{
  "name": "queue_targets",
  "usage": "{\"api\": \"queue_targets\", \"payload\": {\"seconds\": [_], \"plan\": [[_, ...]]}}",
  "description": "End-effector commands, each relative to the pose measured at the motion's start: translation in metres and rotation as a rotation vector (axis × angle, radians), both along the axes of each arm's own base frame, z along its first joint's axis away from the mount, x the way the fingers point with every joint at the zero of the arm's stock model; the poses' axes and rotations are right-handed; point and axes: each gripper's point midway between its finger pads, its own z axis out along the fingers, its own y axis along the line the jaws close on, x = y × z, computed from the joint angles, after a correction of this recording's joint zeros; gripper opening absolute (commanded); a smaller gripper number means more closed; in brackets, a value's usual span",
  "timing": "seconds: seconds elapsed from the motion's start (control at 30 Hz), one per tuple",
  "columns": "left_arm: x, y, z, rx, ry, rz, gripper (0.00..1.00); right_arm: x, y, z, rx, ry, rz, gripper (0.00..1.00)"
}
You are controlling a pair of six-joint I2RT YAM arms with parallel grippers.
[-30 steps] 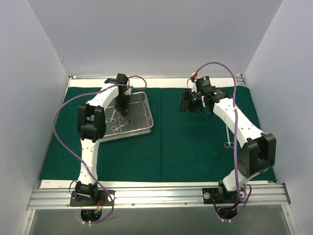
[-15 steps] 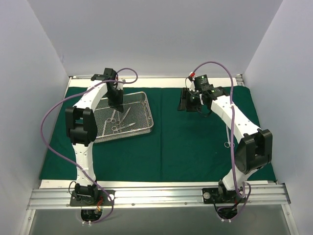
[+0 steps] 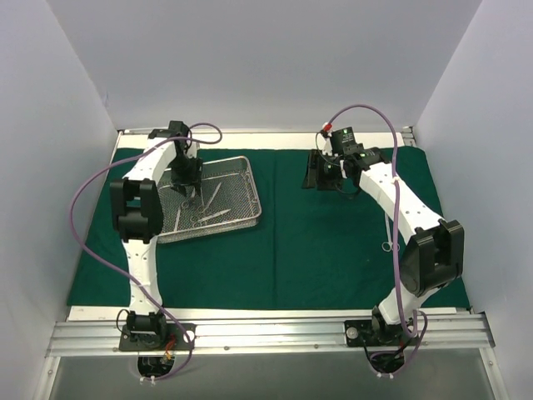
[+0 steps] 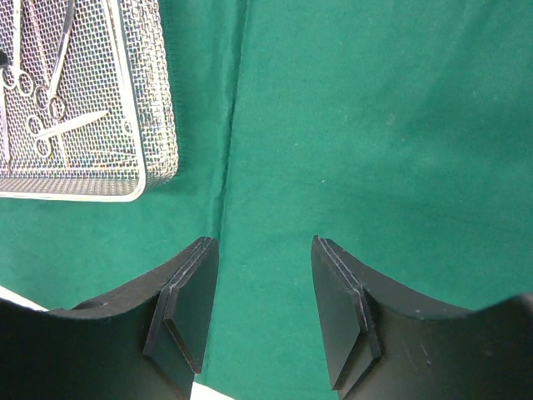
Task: Open and lay out the surgical kit
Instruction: Pick up the medical item from the container.
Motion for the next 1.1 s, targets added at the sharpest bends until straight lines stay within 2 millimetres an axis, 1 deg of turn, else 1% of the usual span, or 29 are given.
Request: {"api": "queue_targets", "payload": {"seconds": [0.0, 0.03, 0.07, 0.13, 0.17, 0.23, 0.27, 0.3, 0.33, 0.4, 0.43, 0.5, 0.53, 0.57, 0.6, 0.63, 0.7, 0.73, 0.8, 0.83, 0.87, 0.9, 0.93, 1.0, 1.03, 1.07], "plan": [[0.009, 0.015, -0.007, 0.079, -0.004, -0.002, 0.59, 0.002, 0.003, 0.007, 0.005, -0.005, 0.009, 0.48], [0.009, 0.017, -0.012, 0.087, 0.007, 0.0, 0.59, 0.002, 0.003, 0.007, 0.005, -0.004, 0.006, 0.48], [0.01, 0.018, -0.021, 0.094, 0.028, 0.003, 0.59, 0.002, 0.003, 0.006, 0.004, -0.001, 0.006, 0.48], [0.009, 0.019, -0.031, 0.096, 0.054, 0.008, 0.59, 0.001, 0.004, 0.004, 0.007, 0.003, 0.007, 0.48], [0.008, 0.019, -0.04, 0.098, 0.076, 0.007, 0.59, 0.001, 0.004, 0.003, 0.008, 0.006, 0.005, 0.48], [0.001, 0.019, -0.05, 0.103, 0.117, 0.007, 0.54, 0.002, 0.004, 0.002, 0.005, 0.007, 0.003, 0.48], [-0.006, 0.019, -0.06, 0.107, 0.152, 0.005, 0.5, 0.002, 0.004, 0.002, 0.004, 0.008, 0.002, 0.48], [-0.01, 0.019, -0.065, 0.109, 0.17, 0.003, 0.46, 0.002, 0.003, 0.002, 0.0, 0.006, 0.001, 0.48], [-0.014, 0.02, -0.069, 0.111, 0.184, 0.002, 0.37, 0.003, 0.003, 0.003, -0.002, 0.004, -0.002, 0.48], [-0.026, 0.021, -0.078, 0.114, 0.221, 0.01, 0.28, 0.003, 0.002, 0.004, -0.012, 0.0, -0.001, 0.48], [-0.029, 0.022, -0.08, 0.115, 0.229, 0.009, 0.18, 0.003, 0.002, 0.003, -0.017, -0.001, -0.001, 0.48], [-0.035, 0.022, -0.084, 0.117, 0.244, 0.007, 0.09, 0.003, 0.003, 0.002, -0.023, -0.001, -0.001, 0.48], [-0.031, 0.023, -0.079, 0.114, 0.22, 0.01, 0.04, 0.002, 0.003, 0.001, -0.025, 0.0, -0.001, 0.48], [-0.03, 0.023, -0.075, 0.112, 0.206, 0.012, 0.02, 0.002, 0.004, 0.0, -0.027, 0.001, -0.001, 0.48], [-0.027, 0.023, -0.07, 0.108, 0.185, 0.011, 0.02, 0.002, 0.006, -0.001, -0.028, -0.001, 0.002, 0.48], [-0.021, 0.021, -0.055, 0.096, 0.143, 0.011, 0.02, 0.001, 0.007, 0.0, -0.026, -0.002, 0.006, 0.48], [-0.012, 0.016, -0.033, 0.049, 0.081, 0.016, 0.02, 0.003, 0.013, 0.001, -0.02, -0.01, 0.019, 0.48], [-0.006, 0.012, -0.01, 0.018, 0.023, 0.016, 0.02, 0.003, 0.015, 0.001, -0.019, -0.012, 0.025, 0.48], [-0.002, 0.004, 0.012, -0.037, -0.023, 0.022, 0.02, 0.005, 0.02, 0.001, -0.007, -0.008, 0.037, 0.48], [0.0, 0.002, 0.027, -0.068, -0.056, 0.024, 0.02, 0.006, 0.022, 0.002, 0.002, -0.007, 0.034, 0.48], [-0.001, -0.001, 0.035, -0.087, -0.069, 0.024, 0.02, 0.007, 0.025, 0.0, 0.008, -0.001, 0.04, 0.48], [-0.002, -0.005, 0.041, -0.108, -0.072, 0.031, 0.02, 0.009, 0.027, 0.002, 0.016, -0.004, 0.043, 0.48], [-0.003, -0.008, 0.051, -0.129, -0.09, 0.029, 0.02, 0.009, 0.031, 0.003, 0.024, -0.003, 0.054, 0.47], [-0.01, -0.01, 0.055, -0.149, -0.08, 0.039, 0.02, 0.012, 0.037, 0.003, 0.04, -0.002, 0.065, 0.47], [-0.012, -0.016, 0.064, -0.183, -0.094, 0.032, 0.02, 0.012, 0.043, 0.009, 0.068, -0.008, 0.088, 0.46], [-0.019, -0.018, 0.063, -0.198, -0.082, 0.033, 0.02, 0.015, 0.049, 0.011, 0.083, -0.022, 0.101, 0.46]]}}
